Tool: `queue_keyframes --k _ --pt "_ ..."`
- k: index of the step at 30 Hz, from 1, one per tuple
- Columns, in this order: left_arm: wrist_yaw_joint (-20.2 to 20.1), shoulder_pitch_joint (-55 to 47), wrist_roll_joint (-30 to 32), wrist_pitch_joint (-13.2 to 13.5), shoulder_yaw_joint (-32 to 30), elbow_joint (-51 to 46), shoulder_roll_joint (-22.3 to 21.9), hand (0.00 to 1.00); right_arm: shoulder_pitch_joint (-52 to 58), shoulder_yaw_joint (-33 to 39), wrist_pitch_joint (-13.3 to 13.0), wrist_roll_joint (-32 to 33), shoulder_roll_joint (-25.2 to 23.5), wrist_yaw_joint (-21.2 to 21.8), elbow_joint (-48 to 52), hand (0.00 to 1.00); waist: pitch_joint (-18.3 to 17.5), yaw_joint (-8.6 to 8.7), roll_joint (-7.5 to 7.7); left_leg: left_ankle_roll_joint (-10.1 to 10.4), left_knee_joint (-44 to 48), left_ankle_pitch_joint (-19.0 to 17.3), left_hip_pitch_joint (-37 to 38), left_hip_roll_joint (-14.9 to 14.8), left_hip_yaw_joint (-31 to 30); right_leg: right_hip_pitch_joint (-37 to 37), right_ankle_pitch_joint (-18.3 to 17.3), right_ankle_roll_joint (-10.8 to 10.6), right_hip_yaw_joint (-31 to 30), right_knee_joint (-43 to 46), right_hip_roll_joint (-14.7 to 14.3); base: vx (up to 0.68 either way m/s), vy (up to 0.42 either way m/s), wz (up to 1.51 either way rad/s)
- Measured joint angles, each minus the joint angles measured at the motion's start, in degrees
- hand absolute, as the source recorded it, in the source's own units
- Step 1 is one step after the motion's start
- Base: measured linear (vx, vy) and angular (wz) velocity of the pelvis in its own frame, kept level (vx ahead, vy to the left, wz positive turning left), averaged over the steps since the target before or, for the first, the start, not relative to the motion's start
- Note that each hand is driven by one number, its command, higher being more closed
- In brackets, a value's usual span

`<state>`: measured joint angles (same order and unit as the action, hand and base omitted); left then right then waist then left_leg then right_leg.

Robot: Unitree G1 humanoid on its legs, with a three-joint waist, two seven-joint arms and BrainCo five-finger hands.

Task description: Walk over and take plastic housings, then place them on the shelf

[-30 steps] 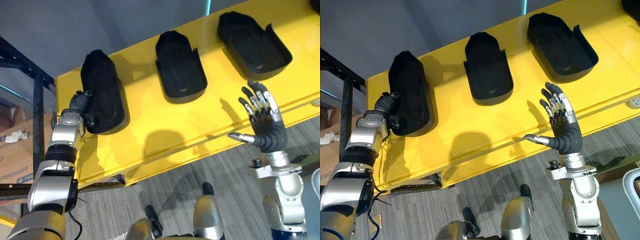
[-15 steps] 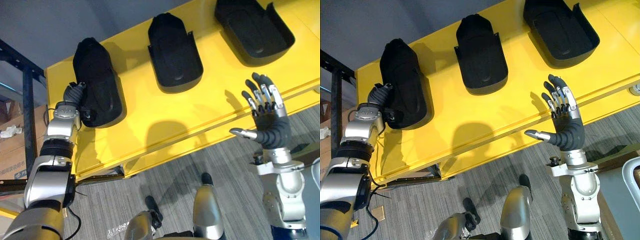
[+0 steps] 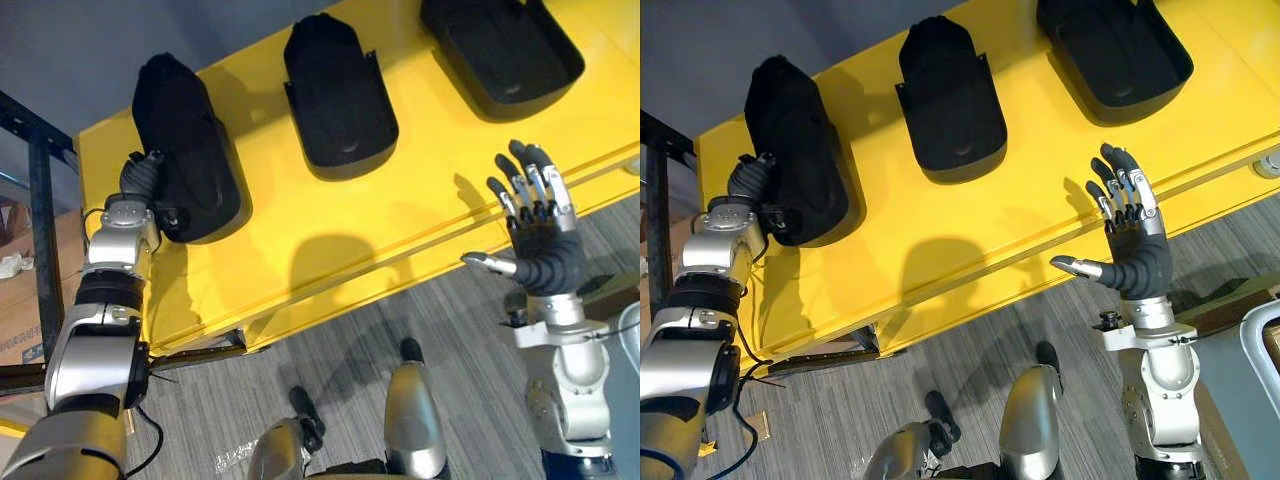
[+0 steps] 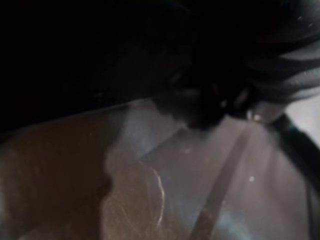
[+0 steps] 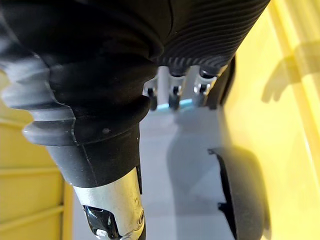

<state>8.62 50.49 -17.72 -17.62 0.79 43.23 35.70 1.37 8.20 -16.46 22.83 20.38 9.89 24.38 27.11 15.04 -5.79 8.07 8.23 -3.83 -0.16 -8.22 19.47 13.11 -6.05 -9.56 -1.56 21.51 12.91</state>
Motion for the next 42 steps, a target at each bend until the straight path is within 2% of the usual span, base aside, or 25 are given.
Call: queue_keyframes --k 10,19,24,27,30,33,38,40,42 --pt "-0.6 -0.1 -2.0 0.1 -0.2 0.0 0.1 0.0 0.0 0.0 -0.8 0.0 0.0 0.0 0.0 0.0 0.0 -0.03 0.0 0.0 0.0 0.0 0.1 0.0 -0.1 -0.2 0.1 -0.1 0.1 -0.1 0.0 0.0 0.0 0.0" --pt "-2.0 -0.7 -2.9 0.1 0.9 0.1 0.0 0.0 0.6 0.3 -1.9 0.0 0.0 0.0 0.0 0.0 -0.2 0.3 0.23 0.0 -0.2 0.0 1.6 -0.2 -1.2 -3.5 0.6 -0.7 1.4 -2.4 0.0 0.0 -0.001 0.04" --pt "0.7 -3.1 -6.7 0.5 1.6 0.9 -0.4 0.0 0.9 0.3 -2.4 0.1 -0.8 0.0 -0.1 0.0 -3.1 0.69 0.65 0.0 -1.8 0.0 3.2 -0.2 -0.3 -5.3 1.7 -0.9 1.3 -5.4 -0.3 0.03 0.012 -0.06" --pt "4.8 -4.3 -8.5 0.8 1.5 1.4 -2.4 0.0 2.5 0.1 -3.4 0.9 -1.2 0.1 -0.1 0.0 -6.3 0.77 1.31 0.0 -2.2 0.0 3.6 -0.2 0.1 -6.4 2.6 -1.1 1.3 -7.6 -0.3 0.05 0.02 -0.07" --pt "7.6 -5.2 -9.8 1.7 1.0 1.4 -3.1 0.0 3.3 0.1 -3.6 1.1 -2.1 0.2 -0.1 0.0 -8.7 1.04 2.2 0.0 -3.1 0.0 4.7 -0.2 0.7 -7.5 3.4 -1.1 1.1 -9.5 -0.6 0.03 0.016 -0.09" --pt "10.3 -5.2 -11.2 3.0 -2.4 1.4 -3.7 0.0 3.5 0.0 -4.1 1.2 -2.4 0.6 -0.1 0.0 -9.1 0.97 2.44 0.0 -3.8 0.0 6.2 -0.2 1.7 -8.9 4.4 -1.2 0.1 -11.4 -0.8 0.01 0.021 -0.16" --pt "12.7 -5.1 -11.7 6.4 -3.0 1.2 -3.9 0.0 4.1 -1.6 -5.8 1.2 -2.5 0.6 -0.1 0.0 -11.9 1.07 1.9 0.0 -4.0 0.0 6.3 -0.3 1.7 -9.9 5.6 -1.3 0.3 -13.4 -1.1 0.0 0.004 -0.02" --pt "12.8 -4.9 -11.6 7.9 -3.5 0.4 -3.9 0.0 4.1 -2.4 -5.8 1.2 -2.6 0.5 -0.1 0.0 -12.1 0.98 1.85 0.0 -4.6 0.0 7.4 -0.2 1.6 -10.9 5.6 -1.3 0.7 -13.6 -1.1 -0.02 0.0 0.03" --pt "13.1 -4.9 -10.9 10.1 -4.8 -2.3 -3.9 0.0 4.6 -4.3 -5.8 1.2 -2.7 0.7 -0.3 0.0 -13.8 0.53 1.27 -0.1 -4.8 0.1 7.1 -0.2 1.3 -11.3 5.9 -1.2 1.4 -14.3 -1.0 -0.03 -0.006 0.09"
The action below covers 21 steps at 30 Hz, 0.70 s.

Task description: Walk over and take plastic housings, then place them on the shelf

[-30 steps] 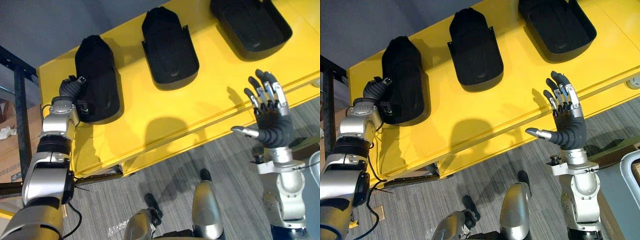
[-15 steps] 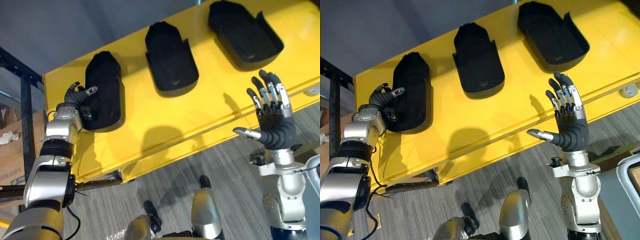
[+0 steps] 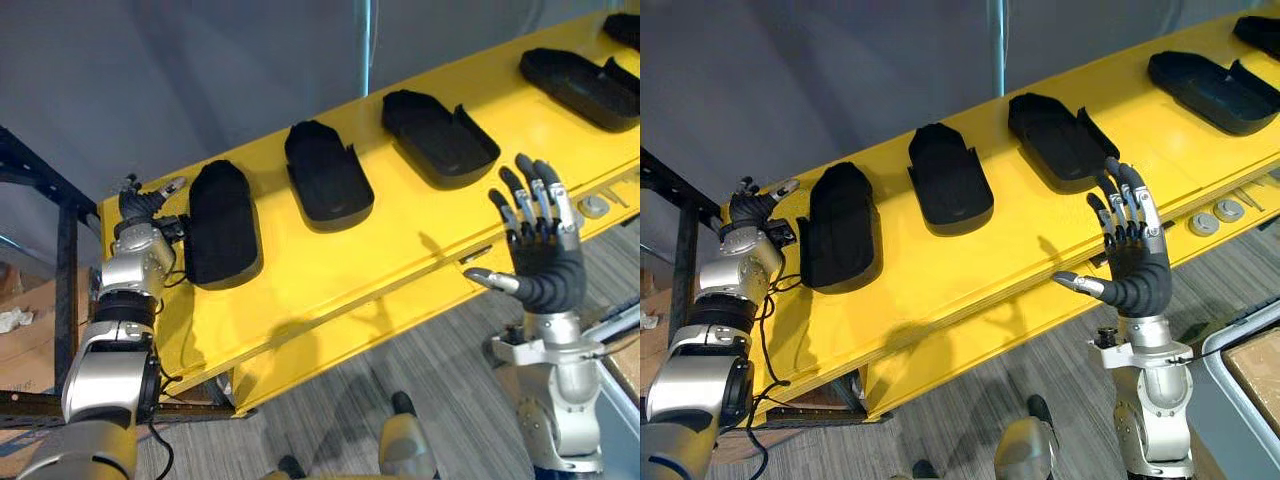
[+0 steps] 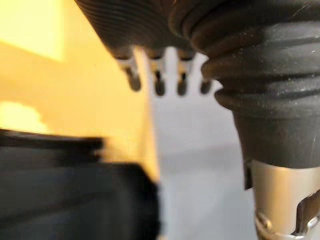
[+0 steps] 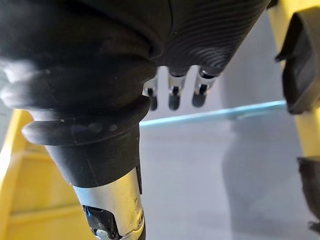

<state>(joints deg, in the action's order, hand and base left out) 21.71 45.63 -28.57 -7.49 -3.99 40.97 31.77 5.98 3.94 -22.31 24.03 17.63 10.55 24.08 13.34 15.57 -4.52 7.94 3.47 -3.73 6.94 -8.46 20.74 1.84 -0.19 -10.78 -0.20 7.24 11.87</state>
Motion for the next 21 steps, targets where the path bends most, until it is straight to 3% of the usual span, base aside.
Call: queue_keyframes --k 4,5,8,11,12,14,16,17,19,21 --pt "0.5 0.0 7.0 2.0 -0.3 -6.2 0.1 0.0 0.1 -2.0 0.0 -0.1 0.0 0.5 -0.1 0.0 -1.4 -1.04 -0.93 0.0 -0.2 0.2 0.0 0.0 -1.8 -2.1 0.0 0.0 1.9 -0.8 0.2 -0.01 -0.009 0.21" --pt "0.7 0.0 9.8 2.7 -0.3 -7.6 0.7 0.0 0.0 -2.6 0.0 -0.1 0.0 0.5 -0.2 0.0 -2.4 -2.11 -1.39 -0.1 -0.9 0.6 0.0 0.0 -2.0 -2.0 0.0 0.0 2.2 -0.9 0.2 0.01 -0.019 0.2" --pt "0.4 -0.2 10.9 5.5 -2.2 -14.5 3.3 0.0 -0.9 -3.7 0.0 -0.1 0.0 0.4 -1.0 0.0 -2.9 -3.63 -1.6 0.0 -1.3 1.3 0.1 0.0 -3.6 -2.6 0.0 0.0 3.7 -1.0 0.3 0.01 -0.027 0.27" --pt "-0.8 -5.0 9.6 10.2 -6.4 -31.7 6.1 0.0 -2.7 -5.5 0.1 -0.1 0.1 -0.3 -2.6 0.0 -3.2 -5.51 -1.63 0.0 -1.6 1.7 0.0 0.1 -5.4 -3.9 -0.1 0.1 5.6 -1.3 0.5 -0.01 -0.019 0.29" --pt "-2.1 -9.6 8.0 12.8 -8.4 -39.9 6.0 0.0 -2.7 -6.5 0.2 -0.1 0.1 -0.6 -2.6 1.0 -4.6 -6.18 -1.87 -0.1 -1.8 1.9 -0.7 0.2 -6.3 -4.1 -0.1 0.1 6.7 -1.8 0.6 0.01 -0.018 0.35" --pt "-3.7 -19.2 6.8 16.5 -11.1 -53.3 4.4 0.0 -2.7 -8.0 0.3 -0.2 0.0 -0.6 -2.6 1.0 -5.8 -7.34 -1.97 0.0 -2.1 2.1 -0.9 0.3 -7.8 -5.0 -0.1 0.2 8.2 -2.1 0.8 0.02 -0.018 0.41" --pt "-7.2 -35.9 5.9 22.1 -12.1 -69.1 -4.5 0.0 -2.2 -9.8 0.5 -0.9 -1.0 -0.6 -2.6 1.0 -6.8 -9.09 -1.39 0.0 -2.2 2.1 -1.0 0.6 -9.6 -7.6 -0.2 0.2 10.9 -3.7 1.0 0.0 -0.016 0.45" --pt "-8.7 -40.6 5.9 23.3 -11.6 -72.0 -7.5 0.0 -2.1 -10.2 0.7 -1.5 -1.6 -0.6 -2.6 1.0 -7.0 -9.51 -1.14 0.0 -2.1 2.2 -1.0 0.6 -10.2 -8.1 -0.2 0.2 11.4 -4.1 1.0 0.0 -0.025 0.45" --pt "-14.7 -55.2 6.6 26.1 -6.5 -76.0 -17.1 0.0 -1.3 -12.3 2.5 -3.0 -3.6 -0.7 -2.7 1.0 -7.3 -12.15 0.17 0.0 -2.4 2.4 -1.2 0.6 -12.5 -10.0 -0.4 0.4 14.2 -5.1 0.9 -0.02 -0.031 0.5" --pt "-19.6 -62.3 5.9 26.2 -2.7 -75.8 -20.7 0.0 -1.2 -15.1 4.2 -3.8 -4.6 -1.5 -3.8 1.0 -7.4 -14.06 1.18 -0.3 -3.3 3.1 -1.9 0.6 -13.5 -9.9 -1.1 0.8 15.4 -5.5 0.9 -0.06 -0.025 0.39"
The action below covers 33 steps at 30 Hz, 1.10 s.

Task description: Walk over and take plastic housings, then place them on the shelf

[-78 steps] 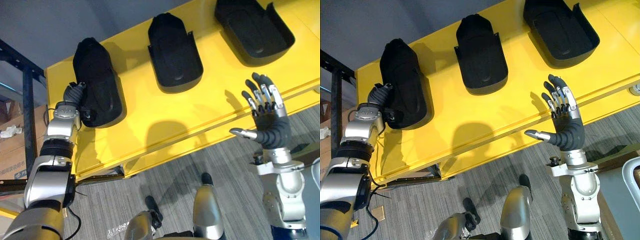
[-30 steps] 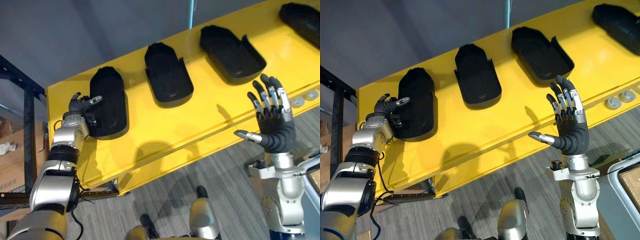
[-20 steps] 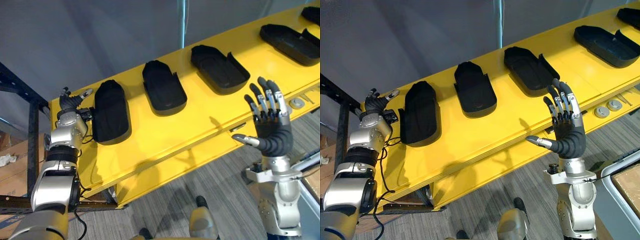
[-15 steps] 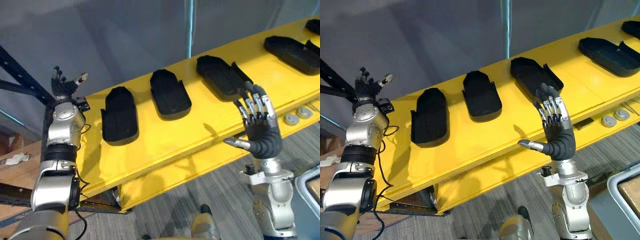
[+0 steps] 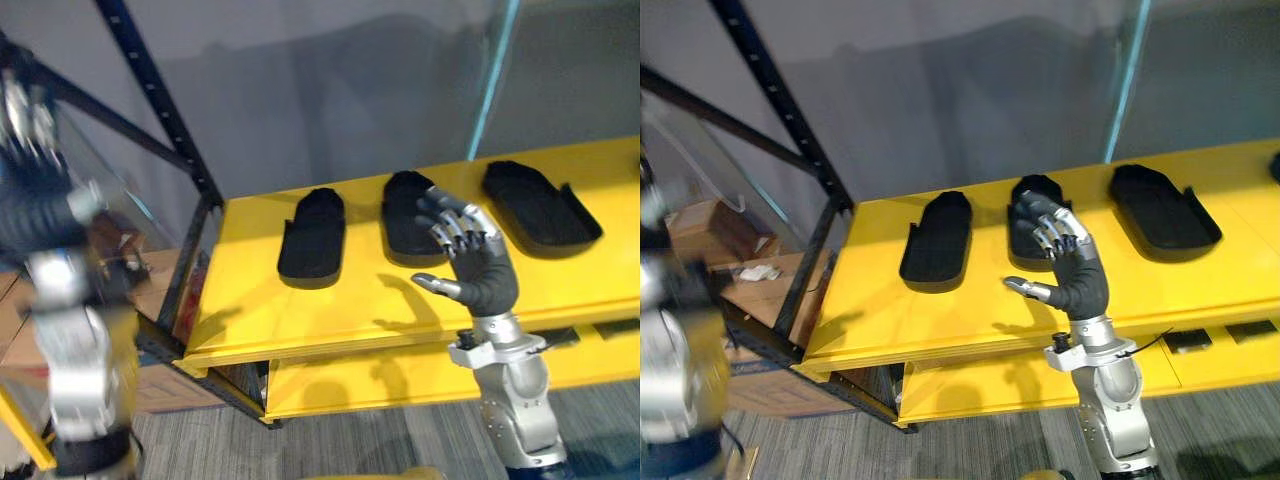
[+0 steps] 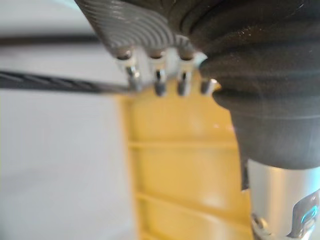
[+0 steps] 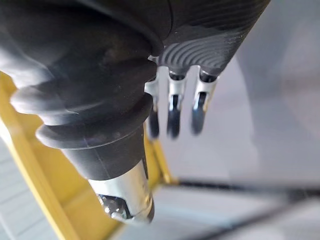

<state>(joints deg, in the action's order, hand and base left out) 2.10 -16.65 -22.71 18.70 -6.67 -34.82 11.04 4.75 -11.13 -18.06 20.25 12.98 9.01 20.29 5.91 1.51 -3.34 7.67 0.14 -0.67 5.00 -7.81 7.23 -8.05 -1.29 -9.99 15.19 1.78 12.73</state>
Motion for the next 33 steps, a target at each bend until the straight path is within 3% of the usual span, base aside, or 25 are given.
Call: queue_keyframes --k 3,6,11,14,18,24,33 --pt "-8.2 -6.0 -1.0 -0.4 8.5 2.4 -2.1 0.0 0.6 -4.8 2.4 -1.0 -2.2 -1.8 -3.8 1.0 0.0 -0.95 1.5 -0.1 -1.8 1.8 -1.2 0.4 -1.9 0.3 0.0 0.0 2.2 -0.5 0.1 -0.02 -0.014 0.41" --pt "-11.5 -8.9 -1.7 -0.4 14.1 8.0 -2.6 0.0 0.8 -9.0 2.9 -1.7 -2.6 -5.3 -8.4 1.0 0.2 -1.33 2.07 0.4 -2.8 2.5 -1.5 0.5 -2.1 0.4 0.2 0.1 2.5 -0.4 0.1 0.02 0.002 0.07" --pt "-8.8 -9.5 -1.0 0.2 17.2 15.6 -2.8 0.0 0.0 -11.1 2.8 -1.8 -2.1 -11.7 -17.4 1.0 0.2 -2.3 2.79 0.6 -2.7 2.8 -3.3 0.5 -4.1 1.2 0.7 -0.3 4.8 -0.2 0.0 0.06 -0.014 0.21" --pt "-6.1 -10.3 1.2 2.0 17.3 18.4 -2.7 0.0 -2.6 -13.3 2.8 -1.9 -2.2 -14.7 -22.9 1.0 0.4 -3.1 3.04 0.6 -2.7 2.8 -4.1 0.7 -5.1 1.3 0.7 -0.3 5.6 -0.1 0.0 0.03 -0.005 0.15" --pt "-5.6 -10.2 1.5 4.7 19.3 20.1 -2.6 0.0 -5.6 -16.1 1.9 -2.0 -3.4 -18.3 -27.8 1.0 1.6 -5.1 3.79 0.6 -2.7 2.9 -5.2 0.9 -6.6 1.5 0.2 0.6 7.1 0.4 0.2 -0.01 -0.004 0.18" --pt "-5.1 -9.2 3.0 4.9 21.9 20.5 -2.4 0.0 -12.9 -15.4 -2.3 -5.5 -7.0 -25.2 -34.6 1.0 4.9 -6.13 3.66 0.4 -2.7 3.9 -6.4 1.0 -7.6 2.3 -0.1 1.0 8.4 1.5 0.3 -0.04 -0.004 0.11" --pt "-4.3 -9.0 2.9 4.9 23.2 21.5 -2.5 0.0 -18.4 -10.7 -2.5 -7.9 -8.6 -31.9 -39.4 1.0 5.8 -7.1 2.77 0.5 -2.6 4.6 -7.1 1.0 -8.4 3.0 -0.2 1.0 8.6 2.1 0.3 0.0 -0.005 0.02"
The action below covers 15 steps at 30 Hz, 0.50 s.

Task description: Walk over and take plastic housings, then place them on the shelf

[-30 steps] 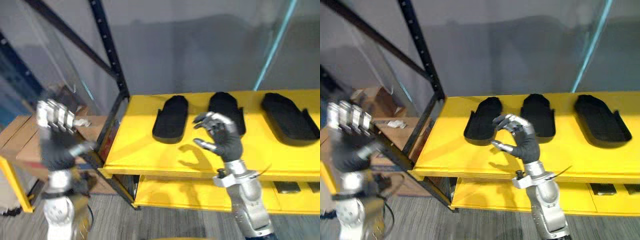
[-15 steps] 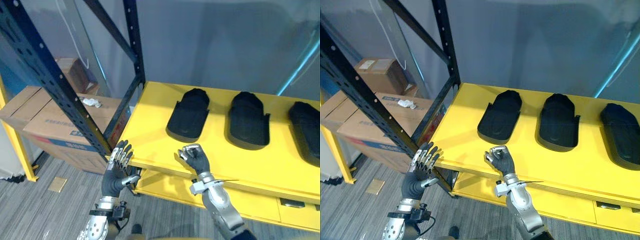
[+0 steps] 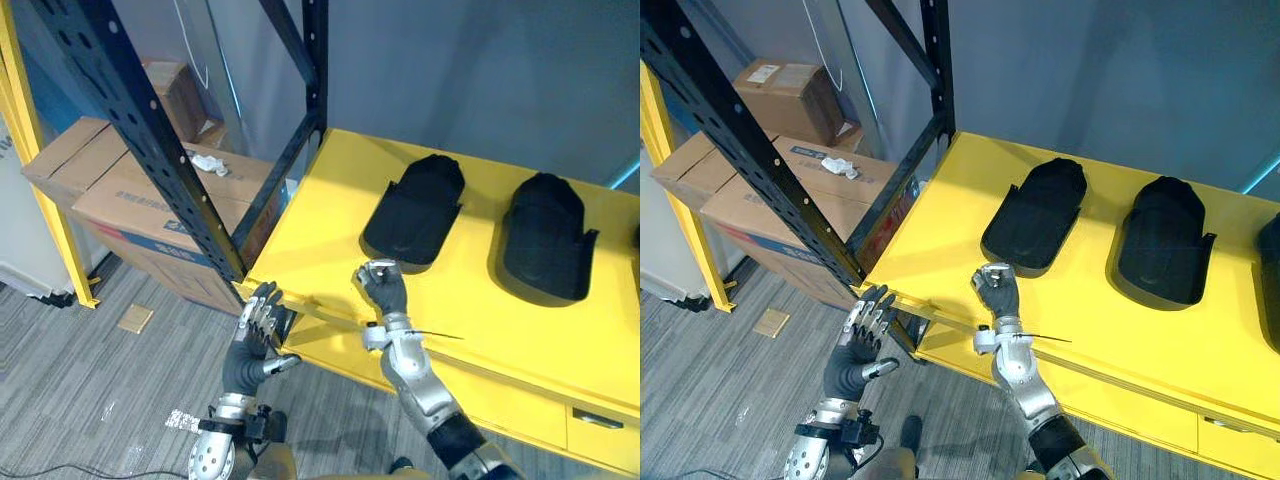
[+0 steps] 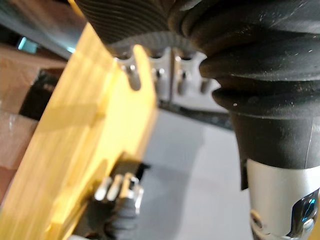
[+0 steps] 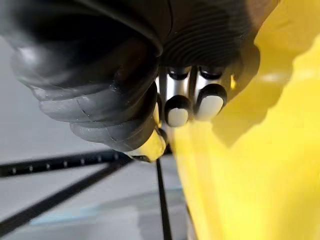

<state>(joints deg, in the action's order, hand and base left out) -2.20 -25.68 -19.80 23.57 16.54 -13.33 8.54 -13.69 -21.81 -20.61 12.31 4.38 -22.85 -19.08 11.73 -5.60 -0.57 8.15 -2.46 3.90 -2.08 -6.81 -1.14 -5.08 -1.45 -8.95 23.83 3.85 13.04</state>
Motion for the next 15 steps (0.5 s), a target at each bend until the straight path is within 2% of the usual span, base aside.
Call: queue_keyframes --k 8,15 --pt "0.9 0.3 0.0 0.0 0.5 1.4 -0.1 0.0 -0.7 2.1 0.1 -0.9 -0.3 -1.3 -0.1 1.0 1.3 0.03 0.03 -0.1 0.1 0.3 0.2 0.0 -0.1 0.0 -0.3 0.4 0.0 0.7 0.1 0.0 0.0 0.0" --pt "2.2 0.4 -0.4 -0.1 0.9 1.5 -0.2 0.0 -0.6 2.6 0.9 -3.1 -0.5 -4.1 -0.1 1.0 1.3 0.03 0.05 -0.1 0.1 0.3 0.4 -0.1 0.0 0.0 -0.3 0.4 -0.1 0.8 0.1 0.0 0.0 0.0"
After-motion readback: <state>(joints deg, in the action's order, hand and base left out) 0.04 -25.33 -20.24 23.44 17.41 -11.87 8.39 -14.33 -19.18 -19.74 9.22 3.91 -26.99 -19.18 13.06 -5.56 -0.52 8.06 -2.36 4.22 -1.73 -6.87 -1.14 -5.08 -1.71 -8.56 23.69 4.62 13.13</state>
